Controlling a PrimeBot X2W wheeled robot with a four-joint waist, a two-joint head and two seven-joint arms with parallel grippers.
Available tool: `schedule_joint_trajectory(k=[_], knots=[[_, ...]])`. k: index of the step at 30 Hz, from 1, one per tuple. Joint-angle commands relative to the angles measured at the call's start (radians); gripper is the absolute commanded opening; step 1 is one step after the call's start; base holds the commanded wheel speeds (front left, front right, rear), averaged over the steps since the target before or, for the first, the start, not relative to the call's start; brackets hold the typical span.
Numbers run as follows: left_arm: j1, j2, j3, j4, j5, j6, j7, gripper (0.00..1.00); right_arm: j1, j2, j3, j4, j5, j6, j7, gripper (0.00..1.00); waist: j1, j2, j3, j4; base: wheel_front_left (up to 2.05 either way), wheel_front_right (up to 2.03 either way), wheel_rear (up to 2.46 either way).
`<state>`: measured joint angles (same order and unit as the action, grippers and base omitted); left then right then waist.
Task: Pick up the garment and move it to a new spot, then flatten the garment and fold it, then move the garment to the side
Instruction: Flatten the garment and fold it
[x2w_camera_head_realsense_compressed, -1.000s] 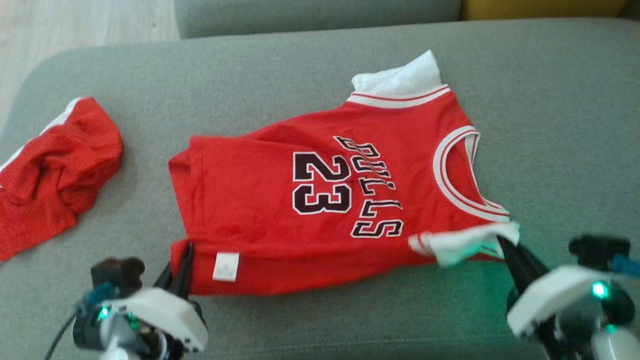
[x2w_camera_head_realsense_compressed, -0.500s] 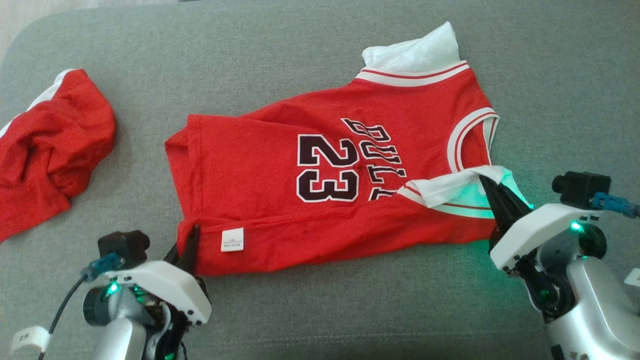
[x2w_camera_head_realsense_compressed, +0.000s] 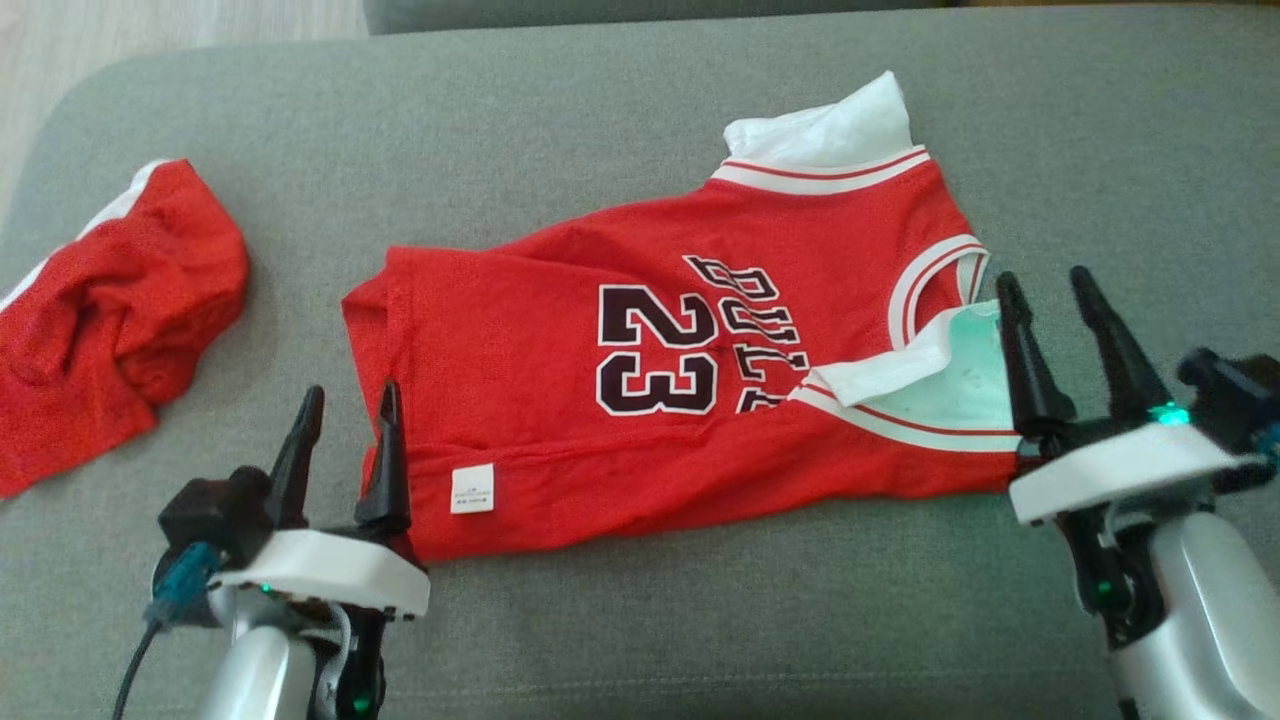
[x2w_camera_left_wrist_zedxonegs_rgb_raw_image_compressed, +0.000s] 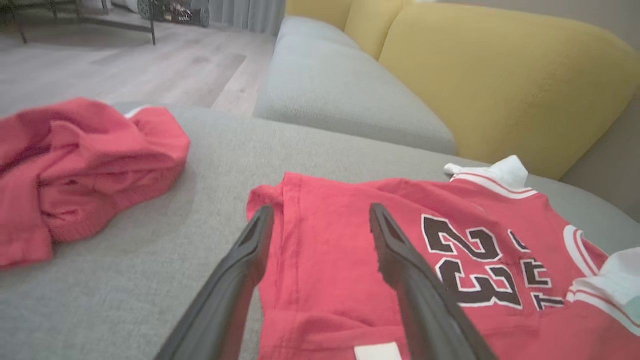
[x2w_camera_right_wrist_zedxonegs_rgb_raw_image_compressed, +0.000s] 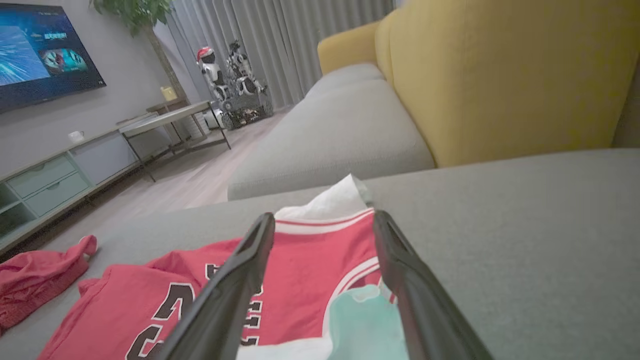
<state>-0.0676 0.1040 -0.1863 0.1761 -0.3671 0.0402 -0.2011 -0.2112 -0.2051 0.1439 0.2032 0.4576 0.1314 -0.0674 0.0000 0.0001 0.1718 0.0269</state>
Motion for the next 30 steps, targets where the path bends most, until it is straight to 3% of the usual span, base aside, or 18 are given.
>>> schedule_joint_trajectory(k=[1, 14, 30], knots=[[-0.025, 0.005, 0.032, -0.046, 0.020, 0.008, -0.027, 1.00, 0.018, -0.003, 0.000, -0.060, -0.030, -0.001, -0.030, 1.00, 0.0000, -0.0001, -0.013, -0.003, 0.00, 0.00, 0.00], [0.099, 0.021, 0.023, -0.110, 0.148, 0.041, -0.060, 1.00, 0.225, 0.061, -0.060, -0.253, -0.213, -0.001, -0.036, 1.00, 0.0000, -0.0001, -0.113, -0.031, 0.00, 0.00, 0.00], [0.151, 0.018, 0.028, -0.109, 0.165, 0.042, -0.061, 1.00, 0.300, 0.098, -0.084, -0.313, -0.239, -0.001, 0.007, 1.00, 0.0000, -0.0001, -0.133, -0.032, 0.00, 0.00, 0.00]])
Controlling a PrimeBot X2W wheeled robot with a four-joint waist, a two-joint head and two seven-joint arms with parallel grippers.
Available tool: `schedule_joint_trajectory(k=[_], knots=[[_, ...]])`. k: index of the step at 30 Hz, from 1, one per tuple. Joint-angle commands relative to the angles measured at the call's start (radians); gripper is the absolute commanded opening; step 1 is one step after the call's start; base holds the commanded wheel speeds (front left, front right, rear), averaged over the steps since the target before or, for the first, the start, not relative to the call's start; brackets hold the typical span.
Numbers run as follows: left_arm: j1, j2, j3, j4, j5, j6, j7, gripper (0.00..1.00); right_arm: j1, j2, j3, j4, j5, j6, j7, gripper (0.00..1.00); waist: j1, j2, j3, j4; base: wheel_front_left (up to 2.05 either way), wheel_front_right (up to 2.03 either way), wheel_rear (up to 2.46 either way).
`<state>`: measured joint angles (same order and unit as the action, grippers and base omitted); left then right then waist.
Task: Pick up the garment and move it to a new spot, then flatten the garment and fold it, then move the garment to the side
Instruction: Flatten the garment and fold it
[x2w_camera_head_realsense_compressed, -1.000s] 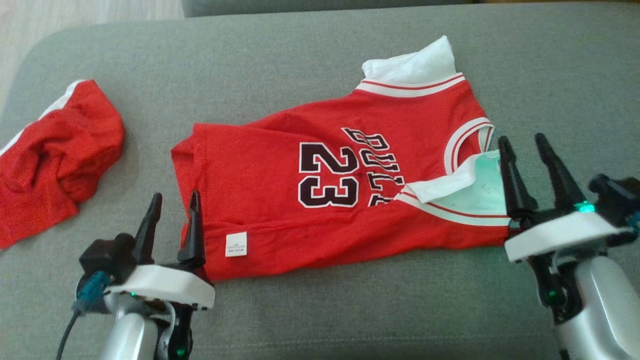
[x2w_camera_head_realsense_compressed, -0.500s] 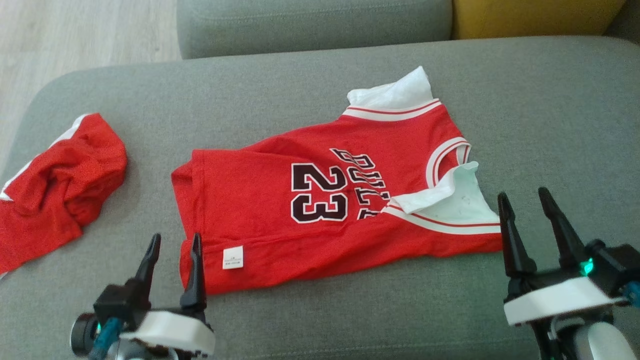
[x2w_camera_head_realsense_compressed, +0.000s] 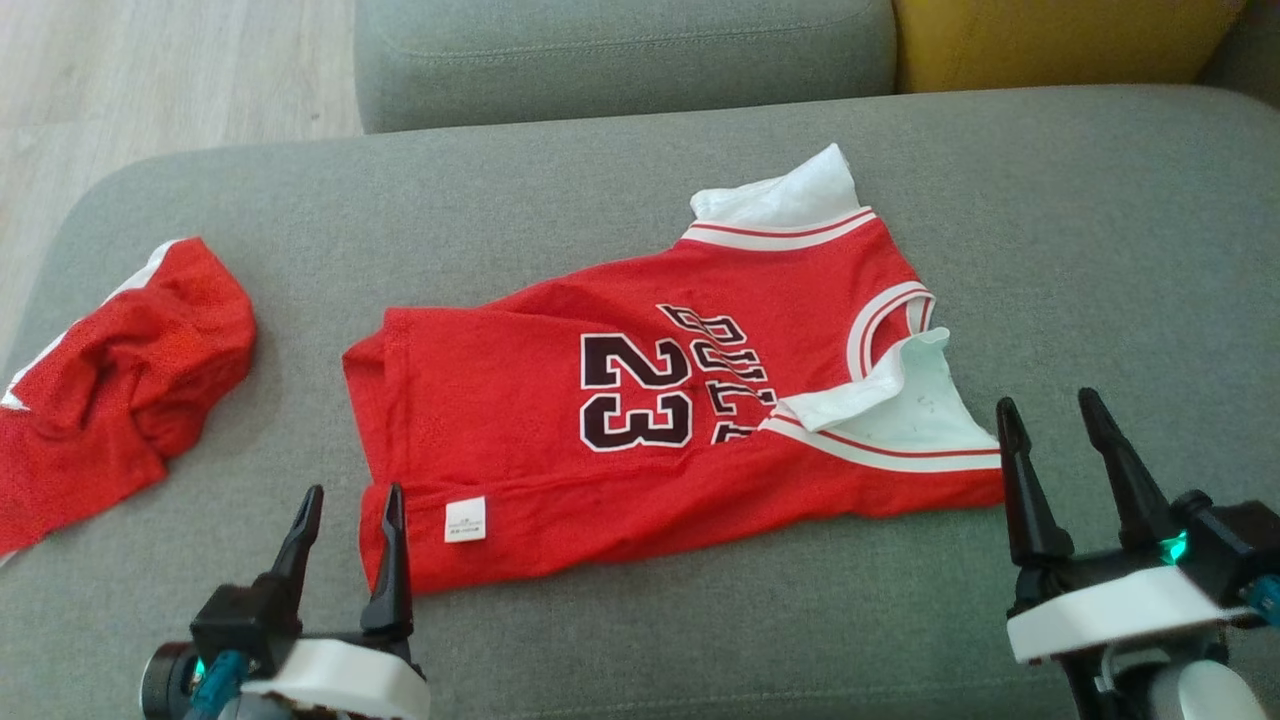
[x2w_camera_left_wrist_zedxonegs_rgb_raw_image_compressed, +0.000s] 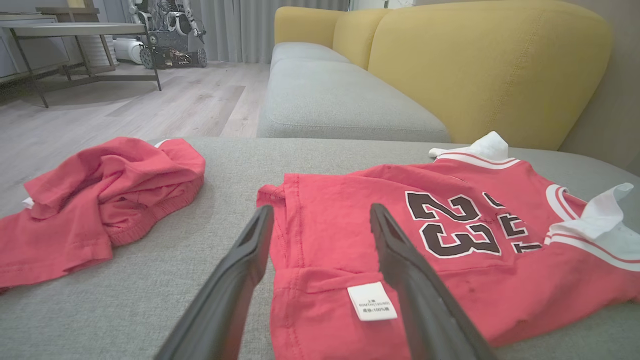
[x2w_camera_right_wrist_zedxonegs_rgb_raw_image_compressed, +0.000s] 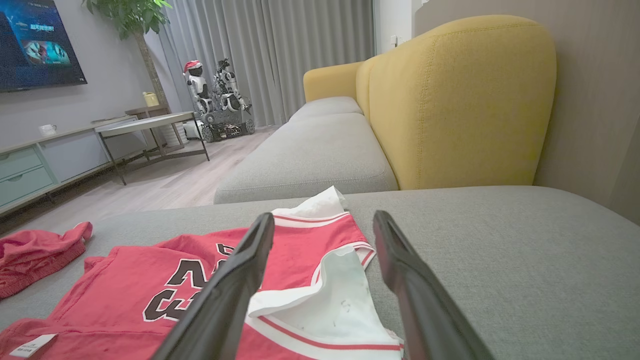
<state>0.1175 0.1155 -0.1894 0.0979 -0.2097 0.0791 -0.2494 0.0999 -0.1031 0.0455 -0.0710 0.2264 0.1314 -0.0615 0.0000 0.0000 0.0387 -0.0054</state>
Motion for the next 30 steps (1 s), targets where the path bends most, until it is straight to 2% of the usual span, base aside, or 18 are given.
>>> schedule_joint_trajectory(k=[1, 9, 15, 30], knots=[[-0.035, 0.005, 0.031, -0.029, 0.006, 0.003, -0.012, 1.00, -0.012, -0.003, 0.016, -0.039, -0.004, -0.001, 0.000, 1.00, 0.0000, 0.0000, 0.001, 0.000, 0.00, 0.00, 0.00], [-0.047, -0.002, 0.031, 0.007, -0.014, -0.002, -0.012, 1.00, -0.028, -0.004, 0.018, -0.021, 0.002, -0.001, 0.008, 1.00, 0.0000, 0.0000, 0.021, -0.004, 0.00, 0.00, 0.00], [-0.060, -0.012, 0.028, 0.080, -0.052, -0.016, 0.005, 1.00, -0.047, -0.009, 0.010, 0.040, 0.012, -0.001, 0.017, 1.00, 0.0000, 0.0000, 0.056, 0.001, 0.00, 0.00, 0.00], [-0.215, -0.041, 0.012, 0.373, -0.183, -0.110, 0.053, 1.00, -0.214, -0.015, -0.015, 0.430, 0.065, -0.001, 0.029, 1.00, 0.0000, 0.0000, 0.161, 0.022, 0.00, 0.00, 0.00]])
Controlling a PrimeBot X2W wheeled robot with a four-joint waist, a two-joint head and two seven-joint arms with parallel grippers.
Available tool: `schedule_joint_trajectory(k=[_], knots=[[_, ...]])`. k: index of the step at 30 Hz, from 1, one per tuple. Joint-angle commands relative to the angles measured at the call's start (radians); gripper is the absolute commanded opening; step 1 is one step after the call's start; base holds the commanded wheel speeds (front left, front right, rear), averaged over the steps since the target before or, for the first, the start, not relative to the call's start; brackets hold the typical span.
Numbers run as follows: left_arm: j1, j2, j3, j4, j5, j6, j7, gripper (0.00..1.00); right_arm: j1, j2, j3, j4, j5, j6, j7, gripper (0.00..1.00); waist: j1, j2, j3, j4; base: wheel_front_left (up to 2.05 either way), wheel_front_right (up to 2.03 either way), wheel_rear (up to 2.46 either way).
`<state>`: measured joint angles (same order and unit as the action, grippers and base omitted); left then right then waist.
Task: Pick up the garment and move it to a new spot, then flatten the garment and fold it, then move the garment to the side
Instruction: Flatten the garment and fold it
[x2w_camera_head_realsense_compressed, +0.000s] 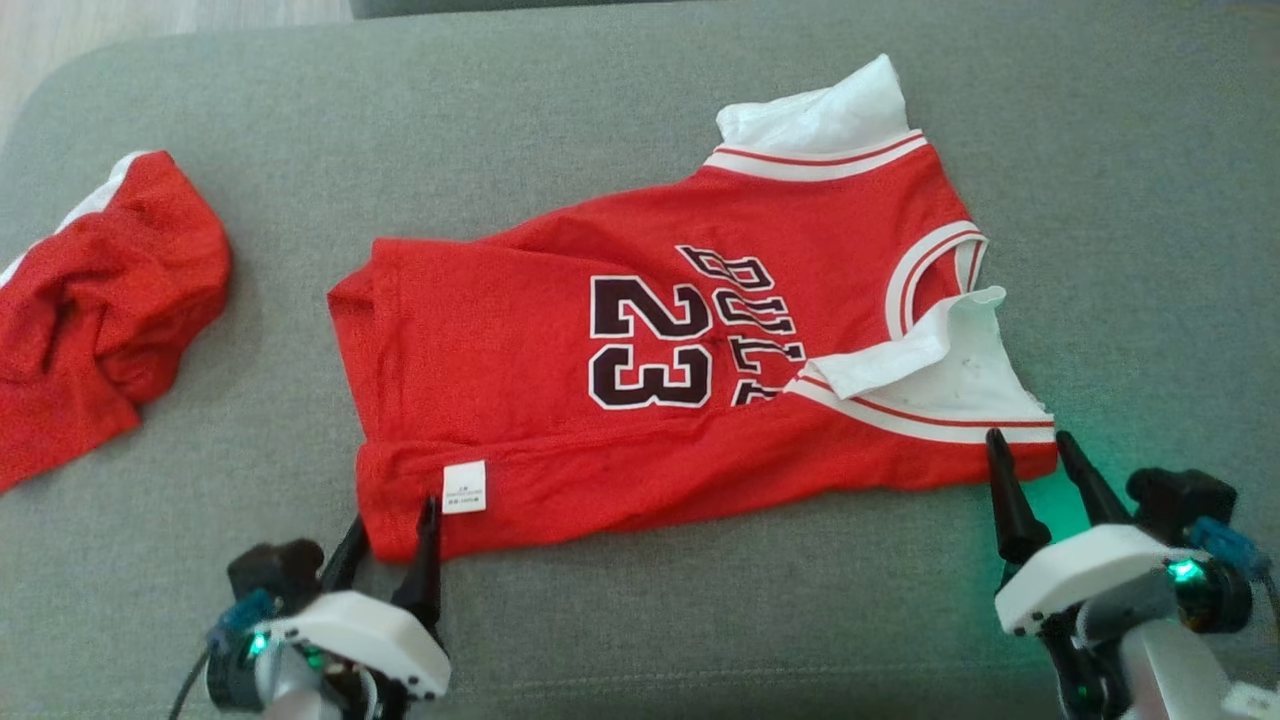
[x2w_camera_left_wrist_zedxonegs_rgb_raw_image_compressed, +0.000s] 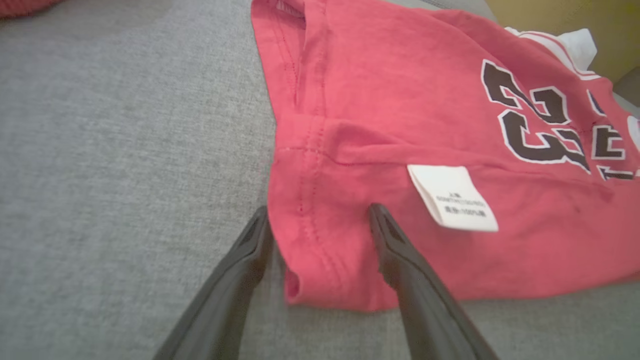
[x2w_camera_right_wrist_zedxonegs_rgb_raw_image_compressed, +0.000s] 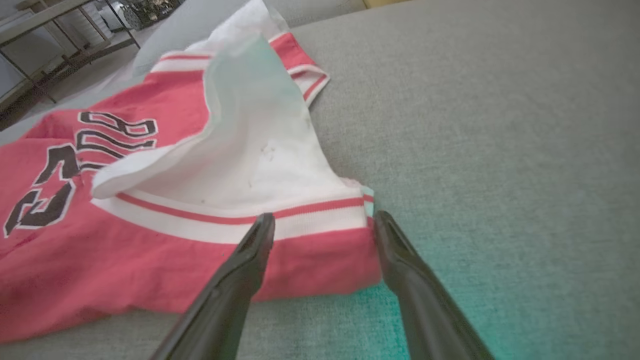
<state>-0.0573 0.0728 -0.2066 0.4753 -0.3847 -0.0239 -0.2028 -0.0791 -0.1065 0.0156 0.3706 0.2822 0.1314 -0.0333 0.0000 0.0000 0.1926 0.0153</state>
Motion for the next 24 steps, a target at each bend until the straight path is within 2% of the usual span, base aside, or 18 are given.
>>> schedule_joint_trajectory(k=[1, 2, 3, 4, 6, 7, 9, 17, 24], knots=[[-0.051, 0.001, 0.027, 0.017, -0.015, -0.016, 0.014, 0.94, -0.046, -0.010, 0.016, 0.009, 0.014, -0.001, 0.005, 1.00, 0.0000, 0.0000, 0.011, 0.001, 0.00, 0.00, 0.00], [-0.060, 0.000, 0.028, 0.035, -0.026, -0.025, 0.018, 0.45, -0.057, -0.008, 0.016, 0.025, 0.020, -0.001, 0.003, 1.00, 0.0000, 0.0000, 0.014, 0.000, 0.00, 0.00, 0.00], [-0.070, -0.001, 0.026, 0.053, -0.038, -0.035, 0.025, 0.11, -0.066, -0.006, 0.014, 0.047, 0.027, -0.001, 0.009, 1.00, 0.0000, 0.0000, 0.017, 0.000, 0.00, 0.00, 0.00], [-0.078, -0.002, 0.022, 0.071, -0.044, -0.043, 0.034, 0.00, -0.074, -0.004, 0.014, 0.068, 0.035, -0.001, 0.018, 1.00, 0.0000, 0.0000, 0.020, -0.001, 0.00, 0.00, 0.00], [-0.093, -0.003, 0.012, 0.097, -0.055, -0.057, 0.048, 0.00, -0.090, 0.001, 0.020, 0.093, 0.058, -0.001, 0.021, 1.00, 0.0000, 0.0000, 0.025, -0.001, 0.00, 0.00, 0.00], [-0.098, -0.003, 0.009, 0.107, -0.058, -0.060, 0.048, 0.00, -0.096, 0.003, 0.025, 0.106, 0.070, -0.001, 0.028, 0.55, 0.0000, 0.0000, 0.027, -0.002, 0.00, 0.00, 0.00], [-0.105, -0.002, 0.005, 0.120, -0.062, -0.066, 0.039, 0.00, -0.106, 0.001, 0.038, 0.118, 0.088, -0.001, 0.022, 0.00, 0.0000, 0.0000, 0.029, -0.003, 0.00, 0.00, 0.00], [-0.101, 0.019, 0.007, 0.100, -0.059, -0.071, -0.005, 0.00, -0.078, -0.010, 0.049, 0.104, 0.150, -0.001, -0.013, 0.00, 0.0000, 0.0000, 0.020, -0.001, 0.00, 0.00, 0.00], [-0.046, 0.070, 0.022, -0.009, -0.055, -0.051, 0.005, 0.00, 0.050, 0.000, 0.027, -0.029, 0.163, -0.001, -0.008, 0.00, 0.0000, 0.0000, -0.007, -0.018, 0.00, 0.00, 0.00]])
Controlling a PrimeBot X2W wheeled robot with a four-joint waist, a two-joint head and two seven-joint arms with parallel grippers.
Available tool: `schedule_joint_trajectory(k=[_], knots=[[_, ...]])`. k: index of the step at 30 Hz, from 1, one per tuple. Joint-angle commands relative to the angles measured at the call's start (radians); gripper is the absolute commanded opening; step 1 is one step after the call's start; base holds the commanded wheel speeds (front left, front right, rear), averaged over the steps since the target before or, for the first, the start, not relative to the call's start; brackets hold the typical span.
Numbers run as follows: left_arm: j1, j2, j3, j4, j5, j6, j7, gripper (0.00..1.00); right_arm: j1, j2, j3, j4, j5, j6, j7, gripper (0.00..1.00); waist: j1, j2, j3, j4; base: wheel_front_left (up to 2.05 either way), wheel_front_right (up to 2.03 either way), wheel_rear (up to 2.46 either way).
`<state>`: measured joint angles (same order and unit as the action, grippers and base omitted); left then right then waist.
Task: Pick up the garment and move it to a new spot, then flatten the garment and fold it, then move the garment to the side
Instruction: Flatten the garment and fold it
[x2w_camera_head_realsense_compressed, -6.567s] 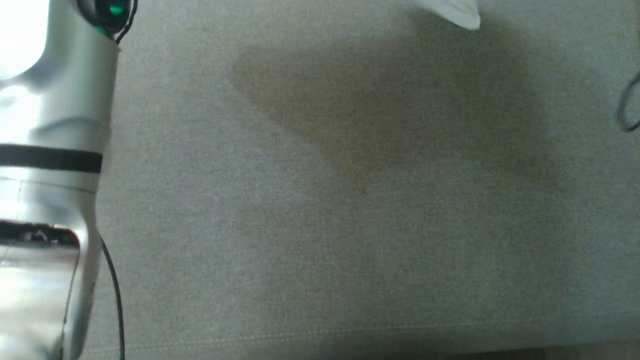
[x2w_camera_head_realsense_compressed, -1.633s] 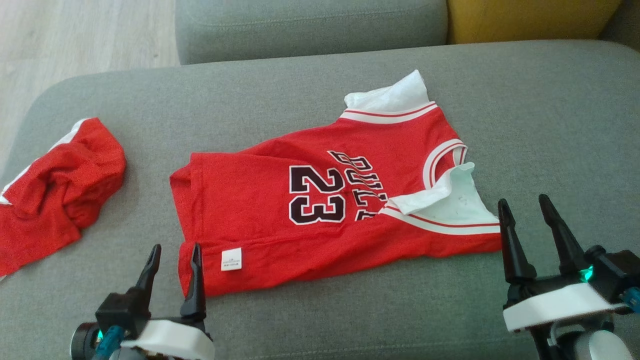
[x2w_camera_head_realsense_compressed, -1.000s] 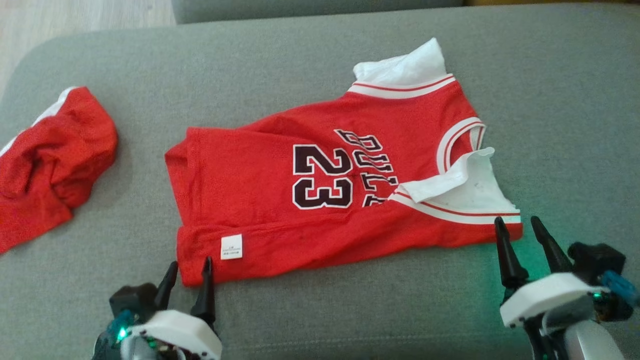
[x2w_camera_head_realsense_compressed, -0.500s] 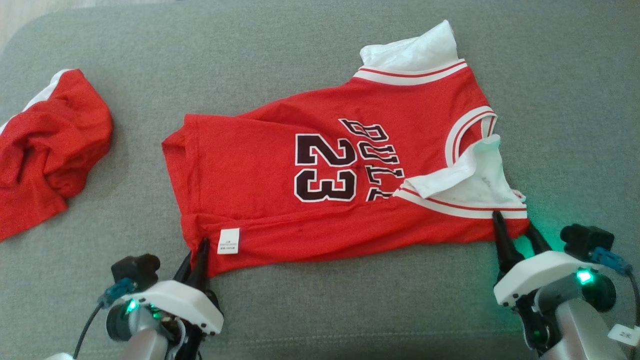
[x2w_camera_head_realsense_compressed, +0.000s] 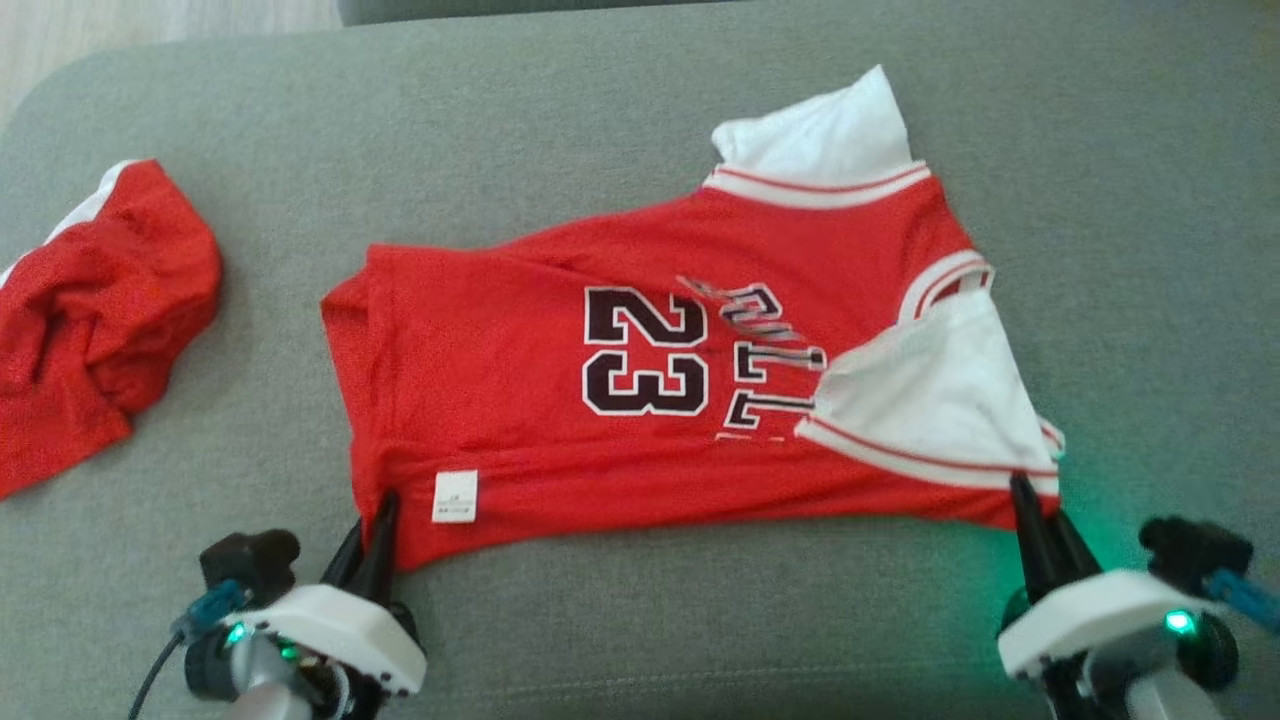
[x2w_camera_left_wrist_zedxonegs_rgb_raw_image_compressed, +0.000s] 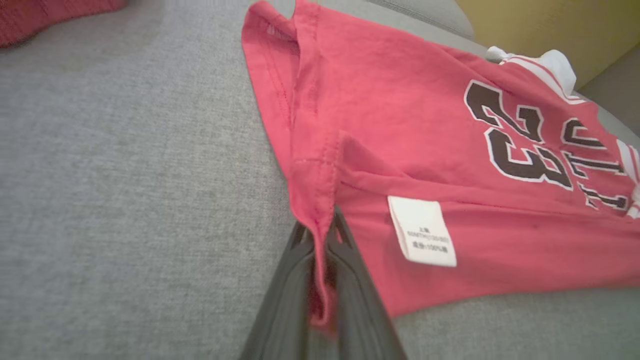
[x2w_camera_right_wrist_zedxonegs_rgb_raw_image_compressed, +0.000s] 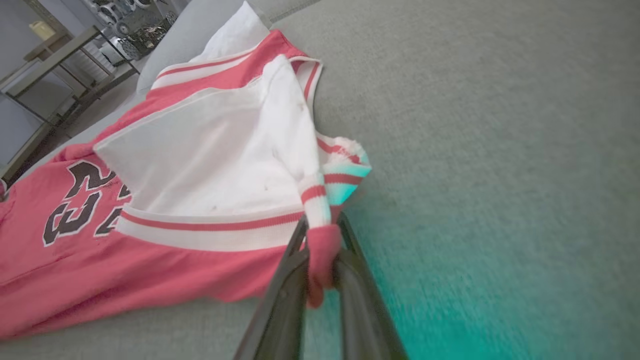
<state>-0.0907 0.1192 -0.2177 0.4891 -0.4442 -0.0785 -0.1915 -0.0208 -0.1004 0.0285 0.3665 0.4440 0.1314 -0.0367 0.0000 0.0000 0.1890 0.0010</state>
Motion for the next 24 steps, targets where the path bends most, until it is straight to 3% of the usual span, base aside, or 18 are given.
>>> schedule_joint_trajectory(k=[1, 15, 16, 17, 24], knots=[[-0.001, 0.029, 0.034, -0.043, 0.004, 0.010, 0.001, 0.00, 0.012, -0.003, 0.010, -0.046, -0.003, -0.001, 0.003, 0.00, 0.0000, 0.0000, -0.008, -0.007, 0.00, 0.00, 0.00], [0.160, 0.113, 0.055, -0.278, 0.002, 0.084, 0.136, 0.00, 0.206, 0.049, -0.034, -0.211, 0.013, -0.001, 0.087, 0.01, 0.0000, 0.0000, -0.066, -0.028, 0.00, 0.00, 0.00], [0.160, 0.111, 0.053, -0.282, 0.001, 0.087, 0.139, 0.16, 0.205, 0.050, -0.029, -0.214, 0.016, -0.001, 0.085, 0.53, 0.0000, 0.0000, -0.069, -0.029, 0.00, 0.00, 0.00], [0.161, 0.108, 0.051, -0.284, 0.002, 0.090, 0.141, 0.97, 0.201, 0.050, -0.024, -0.219, 0.012, -0.001, 0.083, 1.00, 0.0000, 0.0000, -0.071, -0.030, 0.00, 0.00, 0.00], [0.142, 0.071, 0.045, -0.316, 0.037, 0.141, 0.058, 1.00, 0.135, 0.046, -0.016, -0.330, -0.105, -0.001, 0.024, 1.00, 0.0000, 0.0000, -0.090, -0.032, 0.00, 0.00, 0.00]])
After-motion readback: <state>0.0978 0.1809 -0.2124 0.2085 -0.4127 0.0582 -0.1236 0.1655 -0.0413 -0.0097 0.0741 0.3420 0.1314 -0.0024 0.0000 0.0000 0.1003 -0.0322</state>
